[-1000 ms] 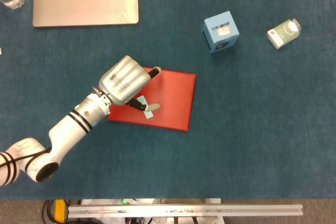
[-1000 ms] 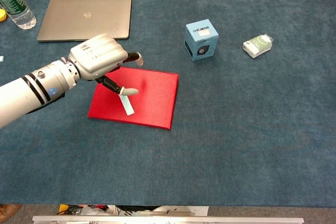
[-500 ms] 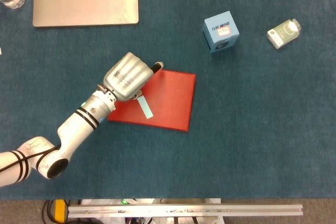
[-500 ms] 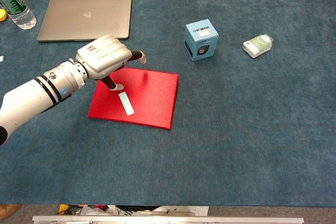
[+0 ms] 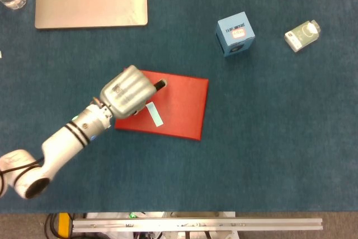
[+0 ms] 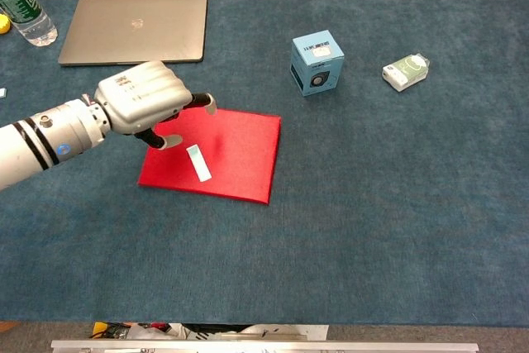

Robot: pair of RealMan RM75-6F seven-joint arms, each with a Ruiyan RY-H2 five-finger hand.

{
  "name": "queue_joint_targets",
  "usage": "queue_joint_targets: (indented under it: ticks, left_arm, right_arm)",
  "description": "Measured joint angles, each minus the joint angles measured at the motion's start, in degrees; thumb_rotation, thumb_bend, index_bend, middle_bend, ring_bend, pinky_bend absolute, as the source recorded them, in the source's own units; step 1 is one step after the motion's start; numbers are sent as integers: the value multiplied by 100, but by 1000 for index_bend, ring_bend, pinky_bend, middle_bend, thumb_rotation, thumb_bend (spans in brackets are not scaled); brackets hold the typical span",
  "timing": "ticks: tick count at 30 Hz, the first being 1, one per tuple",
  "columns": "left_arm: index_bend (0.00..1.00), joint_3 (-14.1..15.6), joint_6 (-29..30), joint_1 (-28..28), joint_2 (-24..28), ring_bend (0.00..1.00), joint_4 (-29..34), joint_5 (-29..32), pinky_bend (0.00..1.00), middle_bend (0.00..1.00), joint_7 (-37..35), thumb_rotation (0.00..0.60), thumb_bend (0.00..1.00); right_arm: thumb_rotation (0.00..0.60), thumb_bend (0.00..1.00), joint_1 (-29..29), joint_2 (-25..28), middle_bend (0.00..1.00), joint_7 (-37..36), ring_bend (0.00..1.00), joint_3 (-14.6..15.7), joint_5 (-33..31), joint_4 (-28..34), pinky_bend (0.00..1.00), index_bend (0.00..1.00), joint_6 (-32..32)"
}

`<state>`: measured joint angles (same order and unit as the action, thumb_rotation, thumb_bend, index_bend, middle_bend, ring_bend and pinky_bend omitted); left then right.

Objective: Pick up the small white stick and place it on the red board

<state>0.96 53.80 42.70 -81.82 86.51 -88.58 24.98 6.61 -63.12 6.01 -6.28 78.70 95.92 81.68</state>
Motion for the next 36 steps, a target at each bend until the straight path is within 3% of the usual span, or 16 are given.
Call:
queue_joint_targets:
  ticks: [7, 17, 36]
  left_arm:
    - [217, 364, -555, 50, 613, 1000, 596, 19, 999, 1000, 507, 600, 653]
    - [191, 414, -727, 30, 714, 1000, 1032, 380, 1000, 1000, 1011, 600, 655]
    - [191, 350, -965, 127, 510, 1000, 788, 813, 1000, 1000, 1204, 600, 654]
  right_arm:
    - [600, 362, -9, -16, 509, -10, 518, 15, 25, -4, 416, 383, 2]
    - [600, 362, -30, -19, 509, -12, 520, 25, 31, -6, 417, 383, 17]
    - [600, 362, -80, -4, 509, -36, 527, 17, 10, -28, 442, 383, 60]
